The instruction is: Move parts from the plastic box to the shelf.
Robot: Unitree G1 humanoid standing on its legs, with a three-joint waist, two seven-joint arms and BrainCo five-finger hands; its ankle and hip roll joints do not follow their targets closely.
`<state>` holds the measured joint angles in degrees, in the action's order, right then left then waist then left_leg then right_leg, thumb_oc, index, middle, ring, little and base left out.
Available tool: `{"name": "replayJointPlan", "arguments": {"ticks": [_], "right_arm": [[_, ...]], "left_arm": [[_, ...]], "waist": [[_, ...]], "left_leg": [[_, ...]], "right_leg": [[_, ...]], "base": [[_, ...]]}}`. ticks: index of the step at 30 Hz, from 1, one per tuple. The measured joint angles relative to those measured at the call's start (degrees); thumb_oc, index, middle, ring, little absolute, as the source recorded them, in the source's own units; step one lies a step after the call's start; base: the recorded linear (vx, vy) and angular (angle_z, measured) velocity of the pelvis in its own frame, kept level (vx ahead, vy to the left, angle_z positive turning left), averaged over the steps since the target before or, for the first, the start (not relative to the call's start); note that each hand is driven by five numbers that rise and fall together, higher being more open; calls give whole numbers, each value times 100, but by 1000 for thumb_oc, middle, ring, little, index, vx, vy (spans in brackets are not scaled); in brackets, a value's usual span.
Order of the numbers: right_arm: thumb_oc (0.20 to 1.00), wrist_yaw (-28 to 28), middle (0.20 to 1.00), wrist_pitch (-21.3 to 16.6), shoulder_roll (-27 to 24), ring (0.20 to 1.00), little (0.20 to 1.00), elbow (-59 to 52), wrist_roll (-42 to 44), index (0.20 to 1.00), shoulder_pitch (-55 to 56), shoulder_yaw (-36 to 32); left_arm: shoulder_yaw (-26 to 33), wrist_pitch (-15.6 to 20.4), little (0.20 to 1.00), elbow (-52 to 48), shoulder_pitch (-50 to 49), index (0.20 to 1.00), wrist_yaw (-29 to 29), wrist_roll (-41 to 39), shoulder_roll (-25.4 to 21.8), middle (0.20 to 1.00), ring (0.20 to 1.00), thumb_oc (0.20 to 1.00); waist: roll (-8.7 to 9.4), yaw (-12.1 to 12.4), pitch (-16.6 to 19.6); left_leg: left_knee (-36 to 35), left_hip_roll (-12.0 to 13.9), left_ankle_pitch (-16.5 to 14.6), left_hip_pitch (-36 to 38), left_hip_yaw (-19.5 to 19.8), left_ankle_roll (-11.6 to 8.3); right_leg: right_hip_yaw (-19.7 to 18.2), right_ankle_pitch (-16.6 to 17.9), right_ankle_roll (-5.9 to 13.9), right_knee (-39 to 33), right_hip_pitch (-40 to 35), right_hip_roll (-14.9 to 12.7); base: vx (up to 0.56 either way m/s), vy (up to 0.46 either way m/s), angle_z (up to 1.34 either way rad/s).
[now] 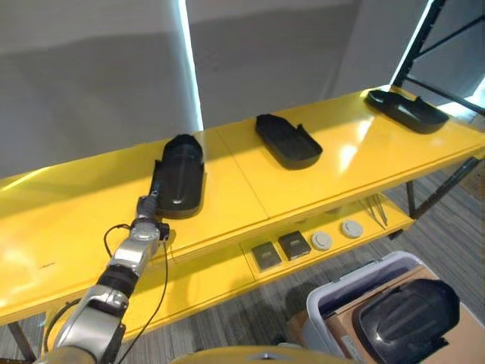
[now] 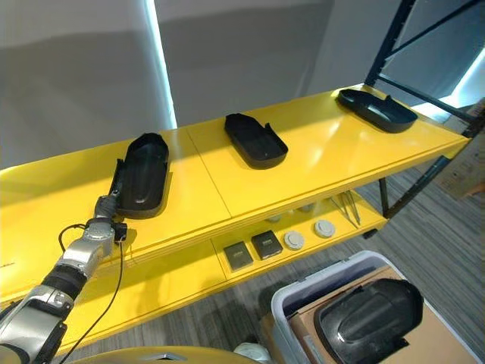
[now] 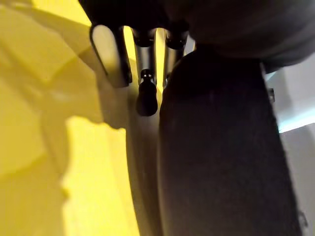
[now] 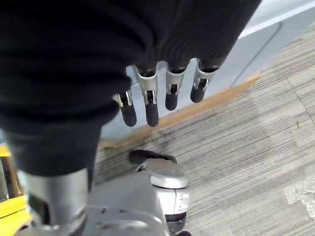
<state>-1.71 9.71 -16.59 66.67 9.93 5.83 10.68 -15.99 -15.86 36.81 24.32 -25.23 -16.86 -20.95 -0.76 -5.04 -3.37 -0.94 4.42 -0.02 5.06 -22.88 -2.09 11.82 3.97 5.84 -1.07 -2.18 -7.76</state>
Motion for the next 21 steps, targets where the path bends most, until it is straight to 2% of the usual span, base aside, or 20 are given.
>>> {"name": "replayJointPlan", "arguments": {"ticks": [3,9,14,15,16,17,21], "right_arm": [[1000,4,1000,-101,-61,1000,1000,-4,27,1000,21,57],[1000,-2,1000,-343,-148,1000,1000,-351,97,1000,163,222],[1000,154,1000,-330,-215,1000,1000,-504,106,1000,256,219],[1000,185,1000,-332,-219,1000,1000,-496,110,1000,252,216],[1000,228,1000,-332,-225,1000,1000,-495,125,1000,250,213],[1000,266,1000,-334,-227,1000,1000,-496,136,1000,247,216],[1000,423,1000,-332,-254,1000,1000,-503,147,1000,248,217]], "left_arm": [[10,-34,200,302,111,200,-72,114,81,200,200,200],[17,15,200,321,91,200,-204,142,73,200,200,200],[21,90,200,429,90,200,-292,140,75,200,200,200],[21,92,275,429,90,275,-293,140,77,275,275,275],[22,96,755,426,90,755,-296,140,80,755,755,755],[22,102,1000,429,91,1000,-302,134,84,1000,1000,1000],[122,138,1000,428,90,1000,-315,124,138,1000,1000,1000]], "waist": [[-81,-51,67],[-92,-133,68],[-102,-160,61],[-101,-156,60],[-101,-151,60],[-99,-148,59],[-93,-130,55]], "left_leg": [[-40,5,25,-6,-23,-6],[-137,-2,105,-7,-68,10],[-141,0,109,-17,-72,5],[-141,1,109,-19,-72,5],[-141,2,109,-21,-72,5],[-141,2,109,-22,-72,4],[-157,2,110,-21,-71,2]], "right_leg": [[-24,0,0,15,31,13],[-49,0,-1,50,118,18],[-62,0,-1,67,146,21],[-62,0,-1,67,145,21],[-62,0,-1,67,147,21],[-61,-1,-2,67,149,21],[-56,-1,-2,61,148,22]], "base": [[9,10,-5],[-3,7,-1],[0,0,0],[0,0,0],[0,0,0],[0,0,0],[0,0,0]]}}
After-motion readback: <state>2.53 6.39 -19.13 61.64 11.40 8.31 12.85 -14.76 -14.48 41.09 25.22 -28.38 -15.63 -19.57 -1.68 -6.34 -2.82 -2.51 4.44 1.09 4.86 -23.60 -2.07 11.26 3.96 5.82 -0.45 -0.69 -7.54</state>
